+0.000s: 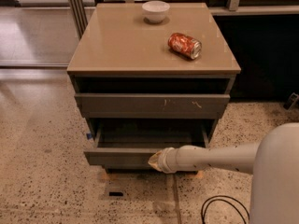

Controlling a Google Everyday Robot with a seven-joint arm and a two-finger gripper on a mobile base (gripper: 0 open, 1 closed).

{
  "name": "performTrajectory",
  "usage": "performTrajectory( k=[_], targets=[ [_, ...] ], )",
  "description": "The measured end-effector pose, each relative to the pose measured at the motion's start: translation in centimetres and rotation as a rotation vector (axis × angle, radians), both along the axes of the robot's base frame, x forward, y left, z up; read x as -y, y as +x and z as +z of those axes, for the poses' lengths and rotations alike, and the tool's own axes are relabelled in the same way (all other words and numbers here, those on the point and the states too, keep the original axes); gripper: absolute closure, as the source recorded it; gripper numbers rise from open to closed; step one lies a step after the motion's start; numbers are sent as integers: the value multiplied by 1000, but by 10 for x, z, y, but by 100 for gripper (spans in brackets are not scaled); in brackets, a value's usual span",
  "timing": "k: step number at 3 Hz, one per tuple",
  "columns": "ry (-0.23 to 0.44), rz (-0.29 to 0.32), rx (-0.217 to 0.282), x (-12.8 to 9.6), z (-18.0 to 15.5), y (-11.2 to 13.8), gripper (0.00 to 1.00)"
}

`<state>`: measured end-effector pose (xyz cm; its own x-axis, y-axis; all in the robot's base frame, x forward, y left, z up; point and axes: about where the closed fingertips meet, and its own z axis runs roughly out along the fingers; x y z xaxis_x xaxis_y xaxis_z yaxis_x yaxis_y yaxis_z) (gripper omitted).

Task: Close middle drawer

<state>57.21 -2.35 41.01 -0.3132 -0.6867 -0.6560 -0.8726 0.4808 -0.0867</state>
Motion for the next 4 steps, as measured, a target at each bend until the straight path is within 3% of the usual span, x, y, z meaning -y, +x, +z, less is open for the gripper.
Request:
performTrajectory(
  k=[1,2,3,4],
  targets=[
    [-48,-40,24,4,3,9,100],
    [-72,-127,93,11,15,35,100],
    [-15,-210,170,16,29,60,100],
    [-15,-210,170,16,28,61,100]
  ],
)
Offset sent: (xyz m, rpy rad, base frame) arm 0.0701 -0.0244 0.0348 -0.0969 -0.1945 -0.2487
